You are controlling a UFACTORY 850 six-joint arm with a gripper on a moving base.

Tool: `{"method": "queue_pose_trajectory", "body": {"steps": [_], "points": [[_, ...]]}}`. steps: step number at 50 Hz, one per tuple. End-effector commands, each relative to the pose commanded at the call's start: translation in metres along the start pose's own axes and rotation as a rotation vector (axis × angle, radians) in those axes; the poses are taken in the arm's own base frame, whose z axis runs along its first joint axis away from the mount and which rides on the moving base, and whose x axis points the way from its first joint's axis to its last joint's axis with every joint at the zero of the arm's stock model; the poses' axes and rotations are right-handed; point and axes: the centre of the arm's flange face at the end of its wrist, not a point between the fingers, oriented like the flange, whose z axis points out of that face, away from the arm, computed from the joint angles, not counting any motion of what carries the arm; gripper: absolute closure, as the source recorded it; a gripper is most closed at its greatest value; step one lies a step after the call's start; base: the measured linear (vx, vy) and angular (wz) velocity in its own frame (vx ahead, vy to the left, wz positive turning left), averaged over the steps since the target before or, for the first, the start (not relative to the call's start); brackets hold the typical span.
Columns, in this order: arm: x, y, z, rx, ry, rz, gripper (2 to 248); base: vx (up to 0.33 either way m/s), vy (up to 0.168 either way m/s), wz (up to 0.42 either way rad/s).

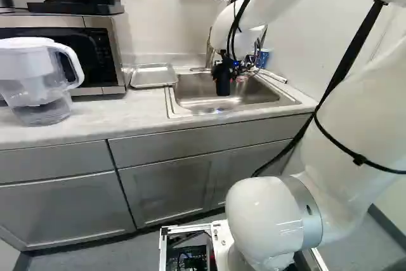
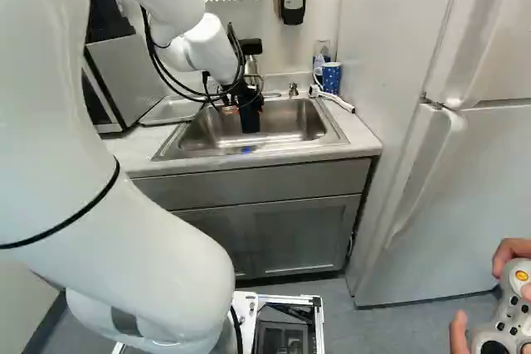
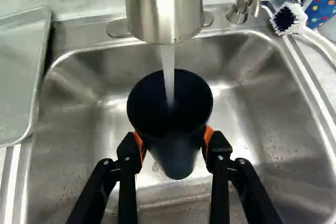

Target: Rinse the cup and place it in the tray

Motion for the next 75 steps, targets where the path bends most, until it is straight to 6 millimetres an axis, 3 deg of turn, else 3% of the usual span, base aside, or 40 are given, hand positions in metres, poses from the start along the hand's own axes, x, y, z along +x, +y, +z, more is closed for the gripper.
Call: {"method": "queue_pose_trajectory", "body": {"steps": [35,75], "points": [[-0.027,-0.002,0.02,0.014,0.039,-0.001,127,0.0,0.0,0.0],[-0.019,-0.003,0.022,0.026,0.137,-0.001,127,0.0,0.0,0.0]]}}
